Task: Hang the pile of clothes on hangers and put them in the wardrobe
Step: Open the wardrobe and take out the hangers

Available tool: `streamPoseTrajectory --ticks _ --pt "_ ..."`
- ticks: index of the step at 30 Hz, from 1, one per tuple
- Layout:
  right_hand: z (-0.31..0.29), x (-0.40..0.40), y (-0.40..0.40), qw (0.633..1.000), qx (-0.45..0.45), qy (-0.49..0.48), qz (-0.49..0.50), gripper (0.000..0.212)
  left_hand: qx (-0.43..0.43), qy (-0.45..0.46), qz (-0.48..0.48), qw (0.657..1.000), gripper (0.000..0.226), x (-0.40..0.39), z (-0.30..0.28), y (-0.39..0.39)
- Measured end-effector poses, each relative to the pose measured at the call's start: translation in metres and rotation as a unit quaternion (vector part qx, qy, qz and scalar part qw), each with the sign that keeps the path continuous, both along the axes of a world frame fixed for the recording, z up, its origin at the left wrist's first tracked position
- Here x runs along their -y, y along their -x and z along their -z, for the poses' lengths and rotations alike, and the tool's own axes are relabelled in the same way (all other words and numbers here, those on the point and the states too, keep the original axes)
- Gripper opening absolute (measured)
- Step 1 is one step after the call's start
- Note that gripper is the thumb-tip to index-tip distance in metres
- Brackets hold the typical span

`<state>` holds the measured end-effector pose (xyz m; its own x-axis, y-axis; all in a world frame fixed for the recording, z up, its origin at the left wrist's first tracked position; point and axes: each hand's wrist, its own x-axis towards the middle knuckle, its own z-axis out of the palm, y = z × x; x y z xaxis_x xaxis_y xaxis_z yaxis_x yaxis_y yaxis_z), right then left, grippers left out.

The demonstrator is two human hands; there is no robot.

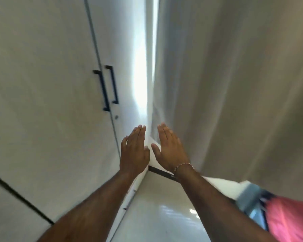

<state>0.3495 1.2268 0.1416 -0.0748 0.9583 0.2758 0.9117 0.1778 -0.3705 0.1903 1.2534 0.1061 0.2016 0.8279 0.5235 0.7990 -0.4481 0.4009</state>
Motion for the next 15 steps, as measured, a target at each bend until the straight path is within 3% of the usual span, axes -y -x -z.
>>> streamPoseTrajectory --ticks 4,7,10,15 --pt "-0.036 -0.077 0.068 0.993 -0.078 -0.045 -0.081 0.070 0.090 -0.062 -0.056 0.992 0.067 -0.037 -0.036 0.048" --pt "-0.065 -0.121 0.103 0.974 -0.189 -0.006 -0.128 0.060 0.135 -0.079 -0.080 0.984 0.063 -0.057 -0.057 0.068" --pt "-0.089 -0.157 0.121 0.953 -0.267 0.057 -0.130 0.058 0.130 -0.079 -0.100 0.983 0.061 -0.077 -0.075 0.077" --pt "-0.093 -0.208 0.123 0.921 -0.349 0.053 -0.163 0.048 0.116 -0.096 -0.209 0.966 0.067 -0.118 -0.080 0.063"
